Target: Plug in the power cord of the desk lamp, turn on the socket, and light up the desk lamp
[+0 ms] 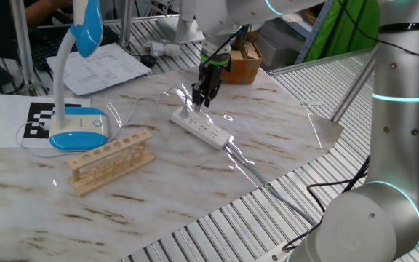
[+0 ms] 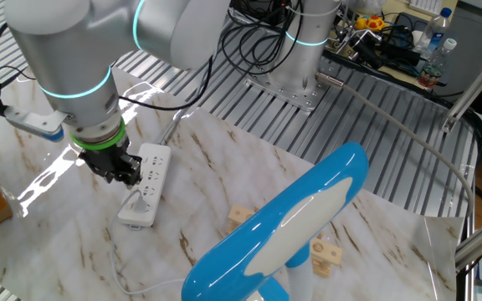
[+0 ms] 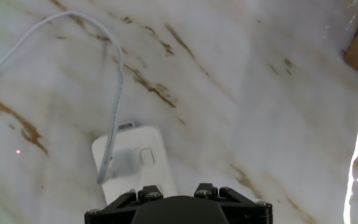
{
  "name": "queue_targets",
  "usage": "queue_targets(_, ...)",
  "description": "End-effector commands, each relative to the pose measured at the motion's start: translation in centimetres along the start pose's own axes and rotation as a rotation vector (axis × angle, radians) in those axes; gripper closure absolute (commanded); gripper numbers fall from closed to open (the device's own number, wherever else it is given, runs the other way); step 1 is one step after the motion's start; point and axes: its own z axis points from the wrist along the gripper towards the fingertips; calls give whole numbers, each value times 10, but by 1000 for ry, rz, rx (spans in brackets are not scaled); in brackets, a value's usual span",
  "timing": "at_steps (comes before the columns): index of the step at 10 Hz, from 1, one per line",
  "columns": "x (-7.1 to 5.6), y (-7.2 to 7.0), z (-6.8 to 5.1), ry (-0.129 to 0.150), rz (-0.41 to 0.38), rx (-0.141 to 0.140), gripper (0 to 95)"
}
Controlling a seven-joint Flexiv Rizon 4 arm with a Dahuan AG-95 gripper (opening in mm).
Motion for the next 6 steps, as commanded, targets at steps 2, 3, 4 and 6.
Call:
queue_targets(2,-4,0,3,3,-23,5,570)
queue_targets(3,-6,1,4,4,-23,3,570)
queue_targets(4,-8,0,5,5,-23,3,570)
queue_targets(6,-12,1,9,3,-23,5,570)
